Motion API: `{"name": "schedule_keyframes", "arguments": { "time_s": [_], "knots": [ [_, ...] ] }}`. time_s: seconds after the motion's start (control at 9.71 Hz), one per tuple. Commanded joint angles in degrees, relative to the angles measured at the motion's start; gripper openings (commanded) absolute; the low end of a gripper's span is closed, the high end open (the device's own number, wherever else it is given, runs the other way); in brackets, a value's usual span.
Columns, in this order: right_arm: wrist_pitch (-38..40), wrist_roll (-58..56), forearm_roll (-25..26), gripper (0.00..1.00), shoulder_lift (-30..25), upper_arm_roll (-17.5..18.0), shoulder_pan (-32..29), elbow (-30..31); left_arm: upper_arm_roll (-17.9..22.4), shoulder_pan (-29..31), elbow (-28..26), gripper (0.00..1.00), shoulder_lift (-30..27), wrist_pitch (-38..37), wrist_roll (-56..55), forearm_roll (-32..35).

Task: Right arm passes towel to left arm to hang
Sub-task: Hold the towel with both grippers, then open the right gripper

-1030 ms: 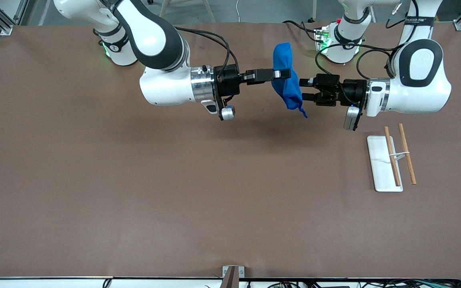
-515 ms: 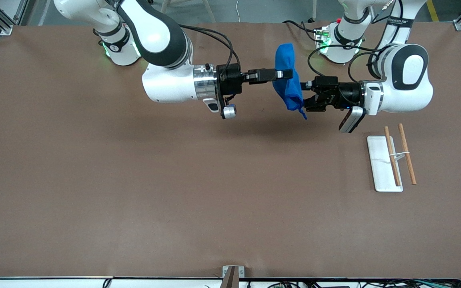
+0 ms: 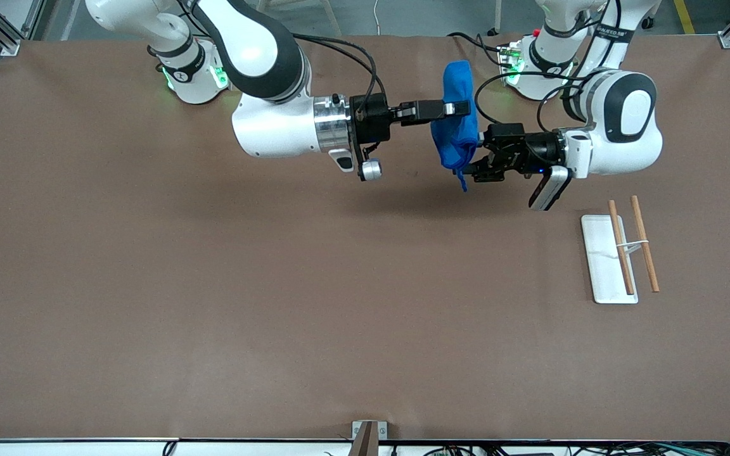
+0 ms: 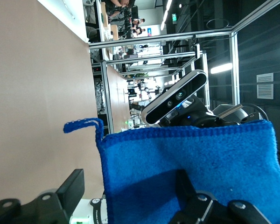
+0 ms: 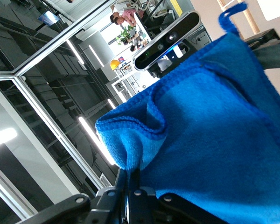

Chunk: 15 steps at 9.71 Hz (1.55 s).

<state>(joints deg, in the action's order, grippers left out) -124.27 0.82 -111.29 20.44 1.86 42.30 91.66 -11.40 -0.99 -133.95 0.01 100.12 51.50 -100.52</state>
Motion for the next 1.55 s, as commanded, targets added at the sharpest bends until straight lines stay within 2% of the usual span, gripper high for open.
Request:
{"name": "schedule_keyframes", "arguments": {
  "time_s": [0.0,0.41,0.62,0.72,0.93,1.24,1.34,1.44],
  "knots": [
    [-0.7,0.7,-1.3,0.01,0.7,-0.4,0.7,-1.0,-1.0,0.2,-3.5,0.88,-0.5,1.7,2.5,-1.2],
    [-0.7,0.8,-1.9,0.01,0.9,-0.3,0.6,-1.7,-1.3,0.2,-5.5,0.9,-0.2,0.3,2.7,-0.7],
    [-0.1,0.6,-5.3,0.01,2.1,-0.4,0.4,-1.9,-1.4,0.4,-5.4,0.9,-0.4,-0.3,2.8,-0.9],
    [-0.1,0.4,-5.4,0.01,2.7,-0.4,0.2,-2.4,-1.3,0.5,-5.1,0.89,-0.3,-2.0,3.0,-1.4],
    [0.5,0.4,-5.4,0.01,2.7,-0.4,-0.2,-2.4,-1.3,0.1,-4.9,0.88,0.2,-2.3,5.8,-5.8],
    [0.6,0.4,-4.8,0.01,2.8,-0.5,-0.2,-2.1,-1.4,0.1,-5.0,0.87,0.3,-2.3,7.3,-8.2],
    [0.6,0.4,-4.8,0.01,2.8,-0.5,-0.1,-2.1,-1.4,0.1,-5.1,0.74,0.3,-2.3,7.4,-8.5],
    [0.6,0.5,-4.8,0.01,2.8,-0.5,0.0,-2.1,-1.4,0.1,-5.0,0.53,0.3,-2.3,7.4,-8.5]
  ]
}}
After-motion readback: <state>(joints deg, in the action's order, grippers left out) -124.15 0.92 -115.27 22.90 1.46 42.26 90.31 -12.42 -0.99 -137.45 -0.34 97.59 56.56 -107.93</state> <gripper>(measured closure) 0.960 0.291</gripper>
